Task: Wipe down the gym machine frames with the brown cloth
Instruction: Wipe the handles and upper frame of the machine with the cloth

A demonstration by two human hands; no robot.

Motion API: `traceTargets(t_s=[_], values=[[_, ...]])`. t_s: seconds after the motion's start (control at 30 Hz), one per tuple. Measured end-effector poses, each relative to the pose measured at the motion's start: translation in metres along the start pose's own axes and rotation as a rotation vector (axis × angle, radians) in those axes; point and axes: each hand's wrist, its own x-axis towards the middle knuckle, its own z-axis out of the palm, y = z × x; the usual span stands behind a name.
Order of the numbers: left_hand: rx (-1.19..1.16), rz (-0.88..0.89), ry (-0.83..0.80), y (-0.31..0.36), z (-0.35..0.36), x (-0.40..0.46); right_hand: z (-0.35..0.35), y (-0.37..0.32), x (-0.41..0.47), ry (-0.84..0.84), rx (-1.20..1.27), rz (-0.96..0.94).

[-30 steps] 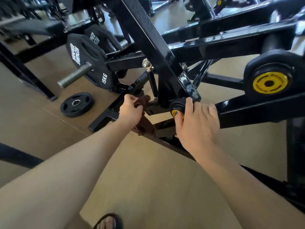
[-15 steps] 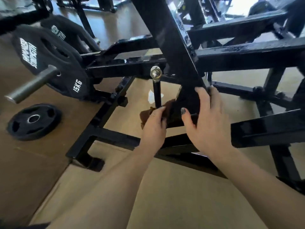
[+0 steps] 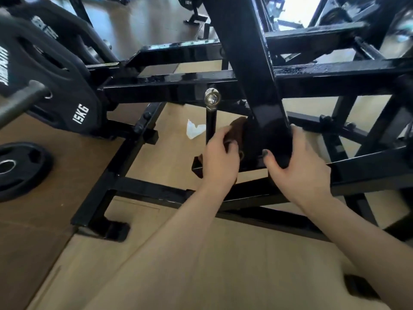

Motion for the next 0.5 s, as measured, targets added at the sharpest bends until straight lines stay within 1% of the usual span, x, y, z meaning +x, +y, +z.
traceTargets(t_s=[0.13, 0.23, 0.3, 0.4, 0.43, 0.5], values=[[-0.122, 0.144, 0.042, 0.028, 0.0, 0.0, 0.003, 0.0, -0.002, 0.05, 0.028, -0.006], [-0.109, 0.187, 0.028, 0.023, 0.003, 0.0, 0.004, 0.0, -0.002, 0.058, 0.037, -0.013], [-0.021, 0.161, -0.011, 0.008, 0.005, 0.0, 0.004, 0.001, -0.002, 0.06, 0.023, -0.012], [0.119, 0.048, -0.048, -0.019, 0.004, 0.001, 0.006, 0.004, -0.001, 0.062, -0.002, -0.01], [0.143, 0.02, -0.054, -0.023, 0.002, 0.001, 0.006, 0.005, -0.001, 0.066, -0.005, -0.007], [0.106, 0.005, -0.05, -0.019, 0.0, 0.002, 0.008, 0.005, 0.0, 0.075, -0.002, 0.007]])
